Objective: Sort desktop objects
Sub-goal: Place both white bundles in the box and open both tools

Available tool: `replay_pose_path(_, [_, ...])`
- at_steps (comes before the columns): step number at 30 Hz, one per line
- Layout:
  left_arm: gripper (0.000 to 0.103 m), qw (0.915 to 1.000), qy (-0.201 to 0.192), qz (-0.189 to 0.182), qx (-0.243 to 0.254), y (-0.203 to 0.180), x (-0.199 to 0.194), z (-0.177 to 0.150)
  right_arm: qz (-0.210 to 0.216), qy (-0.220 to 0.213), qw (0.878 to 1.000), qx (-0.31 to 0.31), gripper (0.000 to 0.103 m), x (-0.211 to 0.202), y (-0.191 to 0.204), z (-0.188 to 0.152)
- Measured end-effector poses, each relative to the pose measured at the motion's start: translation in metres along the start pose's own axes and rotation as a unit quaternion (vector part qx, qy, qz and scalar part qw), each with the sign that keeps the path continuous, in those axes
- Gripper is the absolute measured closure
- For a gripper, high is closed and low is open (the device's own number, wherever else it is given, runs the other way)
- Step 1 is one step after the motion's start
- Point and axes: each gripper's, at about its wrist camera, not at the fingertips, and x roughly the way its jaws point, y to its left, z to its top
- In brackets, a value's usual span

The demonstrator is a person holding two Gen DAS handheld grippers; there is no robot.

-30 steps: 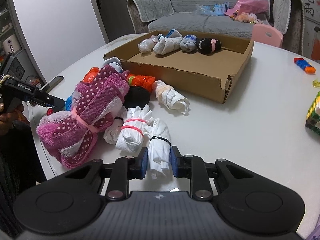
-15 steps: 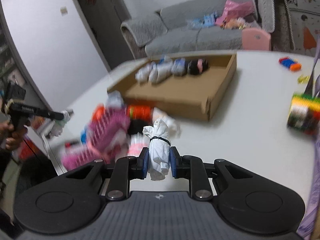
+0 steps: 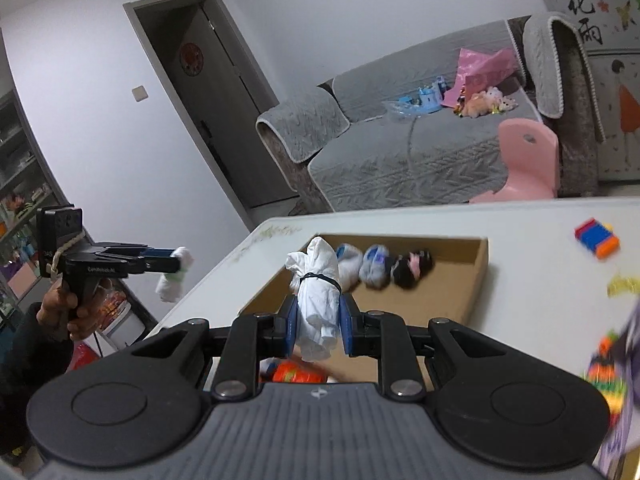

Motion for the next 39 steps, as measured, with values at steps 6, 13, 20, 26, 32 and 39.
replay_pose_path(6, [0.063,0.9987,0.017,-0.002,0.047,-0.023,0.062,0.02,-0.003,0.015,1.0,0.01,0.083,0.036,-0.012,0.019])
replay_pose_path(13, [0.063,0.9967,0.043,-0.018,0.066,-0.037,0.12,0.024,-0.03,0.043,0.998,0.017,0.083,0.074,-0.03,0.03])
replay_pose_path(20, [0.063,0.9947,0.074,-0.036,0.061,-0.044,0.179,0.02,-0.081,0.076,0.994,0.024,0.083,0.101,-0.045,0.029])
replay_pose_path(26, [0.063,0.9924,0.097,-0.046,0.059,-0.047,0.216,0.011,-0.105,0.1,0.989,0.03,0.083,0.124,-0.058,0.031])
replay_pose_path(32, [0.063,0.9924,0.103,-0.055,0.04,-0.047,0.242,0.017,-0.158,0.128,0.979,0.013,0.083,0.146,-0.067,0.031])
replay_pose_path(39, [0.063,0.9923,0.105,-0.056,0.035,-0.055,0.268,0.018,-0.213,0.151,0.965,-0.009,0.083,0.158,-0.07,0.026])
